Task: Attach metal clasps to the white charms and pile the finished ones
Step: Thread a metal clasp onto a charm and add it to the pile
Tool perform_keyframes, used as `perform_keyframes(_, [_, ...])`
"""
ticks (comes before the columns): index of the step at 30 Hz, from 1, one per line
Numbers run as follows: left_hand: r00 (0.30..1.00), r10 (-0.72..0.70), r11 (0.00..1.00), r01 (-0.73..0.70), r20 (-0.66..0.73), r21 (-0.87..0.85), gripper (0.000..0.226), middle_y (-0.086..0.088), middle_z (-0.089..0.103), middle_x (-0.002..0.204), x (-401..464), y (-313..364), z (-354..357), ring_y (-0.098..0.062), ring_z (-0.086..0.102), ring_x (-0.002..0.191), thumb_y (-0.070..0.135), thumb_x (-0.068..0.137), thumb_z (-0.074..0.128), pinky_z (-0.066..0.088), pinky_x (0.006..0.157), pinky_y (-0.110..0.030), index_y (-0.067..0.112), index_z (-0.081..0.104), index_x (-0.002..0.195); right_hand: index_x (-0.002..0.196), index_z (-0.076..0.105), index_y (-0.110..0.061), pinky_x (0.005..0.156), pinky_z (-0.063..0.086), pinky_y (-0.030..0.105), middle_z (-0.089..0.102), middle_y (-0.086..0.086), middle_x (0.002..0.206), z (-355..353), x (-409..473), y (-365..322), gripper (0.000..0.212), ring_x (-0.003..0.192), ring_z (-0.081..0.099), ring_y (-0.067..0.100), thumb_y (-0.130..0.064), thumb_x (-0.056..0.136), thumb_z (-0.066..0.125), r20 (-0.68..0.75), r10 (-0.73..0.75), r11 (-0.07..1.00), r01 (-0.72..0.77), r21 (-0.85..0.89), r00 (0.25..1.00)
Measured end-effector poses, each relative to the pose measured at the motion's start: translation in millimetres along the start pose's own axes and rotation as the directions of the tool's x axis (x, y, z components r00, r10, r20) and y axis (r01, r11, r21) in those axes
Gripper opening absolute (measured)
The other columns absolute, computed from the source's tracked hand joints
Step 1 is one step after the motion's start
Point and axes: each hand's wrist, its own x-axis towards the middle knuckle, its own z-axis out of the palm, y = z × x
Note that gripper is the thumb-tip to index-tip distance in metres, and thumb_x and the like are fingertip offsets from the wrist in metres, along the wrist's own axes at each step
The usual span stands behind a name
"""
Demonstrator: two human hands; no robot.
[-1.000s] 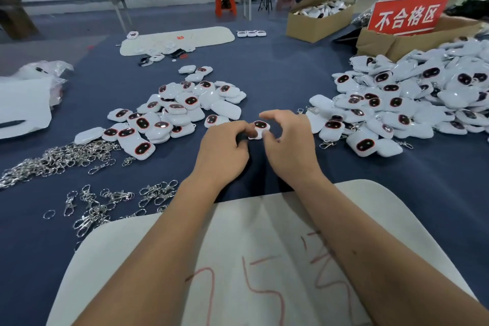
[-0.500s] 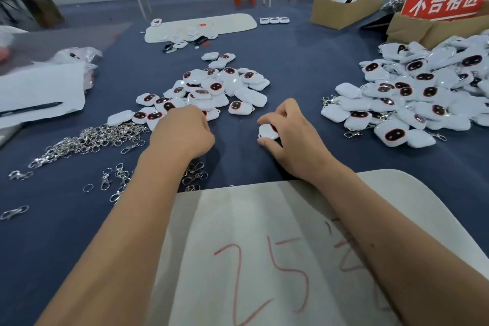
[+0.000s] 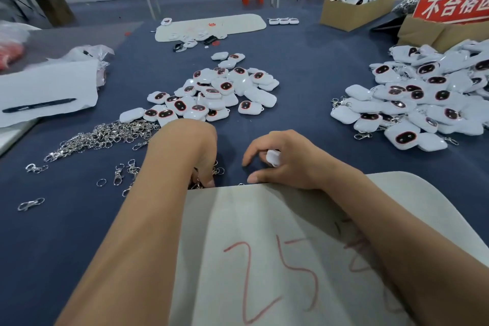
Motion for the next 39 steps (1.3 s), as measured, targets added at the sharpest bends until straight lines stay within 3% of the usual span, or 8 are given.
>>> perform_keyframes(6, [0.980,0.045,0.979,-0.082,-0.194,-0.187,0.029,-0.012,0.078,0.093,16,7,3,-0.028,0.077,0.083,0.014,0.078,0.088,0.062,0.087,-0.044,0.010,0.072,0.102,0.111,0.078,-0.031,0.083,0.034,0.008,0.057,-0.047,0.082,-3,-2,-6,0.031,0.091,0.055,-0.012,-0.031,0.082,0.089,0.060,-0.049,0.999,0.049,0.002,0.997])
perform_keyframes(10, [0.851,-0.002,0.894,-0.234,-0.526,-0.382,0.011,-0.005,0.074,0.089,41,16,13,-0.024,0.071,0.089,0.011,0.080,0.082,0.058,0.080,-0.031,0.019,0.076,0.081,0.108,0.077,-0.031,0.098,0.045,0.024,0.071,-0.026,0.106,-3,0,-9,0.033,0.106,0.063,0.000,-0.035,0.079,0.092,0.070,-0.048,0.999,0.046,0.027,0.996])
perform_keyframes(13, [0.757,-0.087,0.718,-0.403,-0.647,-0.568,0.019,0.010,0.068,0.070,55,22,26,-0.009,0.067,0.078,0.016,0.074,0.088,0.048,0.068,-0.025,0.022,0.071,0.070,0.104,0.079,-0.028,0.097,0.049,0.028,0.072,-0.020,0.103,1,2,-9,0.028,0.103,0.065,0.005,-0.028,0.079,0.092,0.061,-0.078,0.995,0.073,0.075,0.995])
perform_keyframes(19, [0.779,-0.222,0.395,-0.478,-0.587,-0.784,0.015,-0.003,0.072,0.071,68,19,36,-0.021,0.071,0.066,0.013,0.082,0.082,0.063,0.076,-0.042,0.019,0.073,0.071,0.091,0.083,-0.024,0.078,0.041,0.010,0.064,-0.030,0.077,6,6,-17,0.014,0.083,0.064,-0.002,-0.014,0.082,0.087,0.105,-0.091,0.991,0.079,0.108,0.990])
perform_keyframes(24, [0.819,-0.205,0.281,-0.475,-0.536,-0.834,0.012,-0.012,0.074,0.077,67,12,31,-0.018,0.072,0.062,0.009,0.091,0.073,0.063,0.063,-0.033,0.010,0.073,0.079,0.091,0.076,-0.026,0.087,0.051,0.040,0.072,-0.015,0.092,27,16,-30,0.001,0.092,0.062,0.008,-0.024,0.090,0.076,-0.087,0.008,0.995,-0.017,-0.103,0.996])
perform_keyframes(27, [0.824,-0.215,0.292,-0.459,-0.525,-0.839,0.012,-0.013,0.075,0.076,66,2,29,-0.019,0.073,0.060,0.012,0.093,0.071,0.063,0.063,-0.032,0.005,0.072,0.083,0.104,0.071,-0.022,0.082,0.050,0.042,0.064,-0.015,0.083,29,19,-29,0.023,0.084,0.058,0.015,-0.030,0.086,0.082,-0.263,0.044,0.995,-0.065,-0.075,0.964])
perform_keyframes(33, [0.831,-0.197,0.382,-0.424,-0.520,-0.821,0.023,-0.011,0.076,0.073,68,1,29,-0.021,0.074,0.066,0.014,0.092,0.072,0.064,0.071,-0.035,0.010,0.073,0.069,0.100,0.081,-0.034,0.091,0.051,0.039,0.070,-0.024,0.091,26,23,-44,0.020,0.098,0.060,0.003,-0.035,0.082,0.087,0.105,-0.024,1.000,0.023,0.014,0.994])
perform_keyframes(39, [0.731,-0.308,0.454,-0.450,-0.609,-0.769,0.018,0.000,0.073,0.065,67,6,33,-0.021,0.074,0.069,0.021,0.075,0.087,0.061,0.081,-0.042,0.018,0.071,0.068,0.090,0.075,-0.026,0.090,0.053,0.040,0.073,-0.013,0.097,31,32,-51,0.006,0.098,0.063,0.011,-0.029,0.089,0.080,0.154,0.066,0.995,-0.054,-0.083,0.986])
